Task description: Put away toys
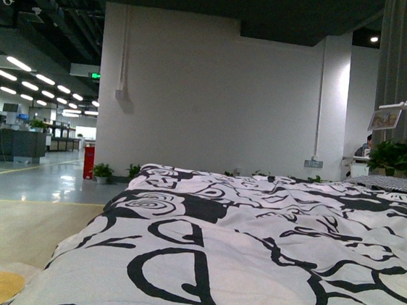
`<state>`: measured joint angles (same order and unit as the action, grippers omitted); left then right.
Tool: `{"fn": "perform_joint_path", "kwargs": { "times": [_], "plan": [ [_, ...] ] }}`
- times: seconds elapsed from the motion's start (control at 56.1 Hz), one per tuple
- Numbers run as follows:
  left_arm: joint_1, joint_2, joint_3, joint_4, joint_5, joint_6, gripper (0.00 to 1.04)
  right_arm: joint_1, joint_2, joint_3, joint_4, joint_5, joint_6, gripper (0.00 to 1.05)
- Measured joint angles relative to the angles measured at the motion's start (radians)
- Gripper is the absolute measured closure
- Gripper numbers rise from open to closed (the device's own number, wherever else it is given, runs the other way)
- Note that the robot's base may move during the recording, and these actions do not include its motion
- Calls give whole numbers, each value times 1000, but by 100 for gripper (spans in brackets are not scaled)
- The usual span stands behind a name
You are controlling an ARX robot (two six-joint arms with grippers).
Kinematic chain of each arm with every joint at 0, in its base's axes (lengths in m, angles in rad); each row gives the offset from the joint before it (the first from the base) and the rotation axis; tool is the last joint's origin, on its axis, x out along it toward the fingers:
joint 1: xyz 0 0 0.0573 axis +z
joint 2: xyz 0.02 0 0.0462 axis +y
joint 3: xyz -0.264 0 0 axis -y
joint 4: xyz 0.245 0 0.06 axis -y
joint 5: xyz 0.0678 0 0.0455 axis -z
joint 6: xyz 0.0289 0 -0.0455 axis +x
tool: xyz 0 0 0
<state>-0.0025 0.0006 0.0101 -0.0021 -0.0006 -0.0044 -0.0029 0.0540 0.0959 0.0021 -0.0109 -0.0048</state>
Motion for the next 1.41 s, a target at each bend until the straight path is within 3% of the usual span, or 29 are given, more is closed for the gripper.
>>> {"fn": "perform_joint_path", "kwargs": {
  "times": [1.407],
  "plan": [
    [0, 0, 0, 0, 0, 0, 6, 2, -52, -73, 11, 5, -1, 96]
  ]
}}
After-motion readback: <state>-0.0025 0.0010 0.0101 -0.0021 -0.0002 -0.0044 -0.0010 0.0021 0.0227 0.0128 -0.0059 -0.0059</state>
